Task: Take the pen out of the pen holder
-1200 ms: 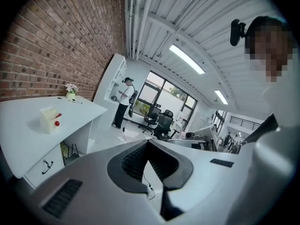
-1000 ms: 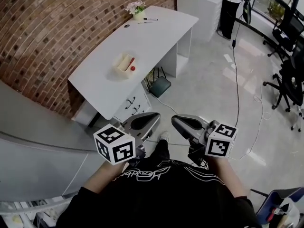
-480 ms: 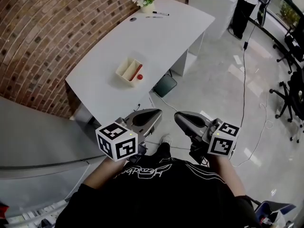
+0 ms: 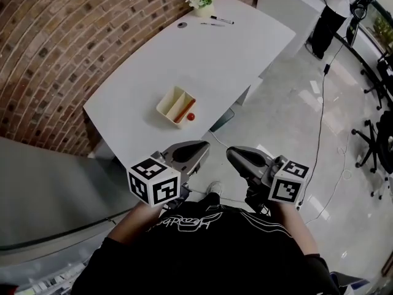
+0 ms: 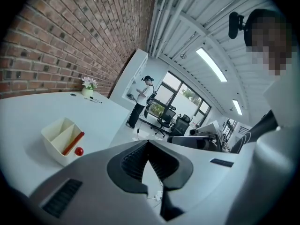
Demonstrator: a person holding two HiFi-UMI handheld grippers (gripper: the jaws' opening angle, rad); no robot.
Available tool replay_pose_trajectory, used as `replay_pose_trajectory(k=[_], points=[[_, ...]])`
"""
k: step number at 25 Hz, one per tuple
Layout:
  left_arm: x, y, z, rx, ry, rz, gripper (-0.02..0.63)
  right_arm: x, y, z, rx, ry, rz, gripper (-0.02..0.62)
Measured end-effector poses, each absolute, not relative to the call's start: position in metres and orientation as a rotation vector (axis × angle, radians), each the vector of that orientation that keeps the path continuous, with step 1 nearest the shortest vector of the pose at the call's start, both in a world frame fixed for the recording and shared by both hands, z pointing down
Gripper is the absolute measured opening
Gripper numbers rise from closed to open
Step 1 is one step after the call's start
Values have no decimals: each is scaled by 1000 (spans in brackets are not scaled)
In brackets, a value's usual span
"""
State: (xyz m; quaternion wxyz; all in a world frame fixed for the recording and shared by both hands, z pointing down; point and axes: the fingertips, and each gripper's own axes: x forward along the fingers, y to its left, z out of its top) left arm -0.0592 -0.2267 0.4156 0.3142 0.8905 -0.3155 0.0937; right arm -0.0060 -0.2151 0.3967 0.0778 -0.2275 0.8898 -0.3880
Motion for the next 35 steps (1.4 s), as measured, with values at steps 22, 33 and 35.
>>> replay_pose_trajectory(k=[22,33,35], points=[[-108,-323,454,2470,-1085,534,6,-28,-281,426,-714,2656,-1267,3],[-110,-350,482,2508,-1121,835,45,-23,-298,435,-728,2651,-1274,3],[-110,-354,489,2504,-1117,880,48,-24,-299,437,-722,2660,-1274,3]])
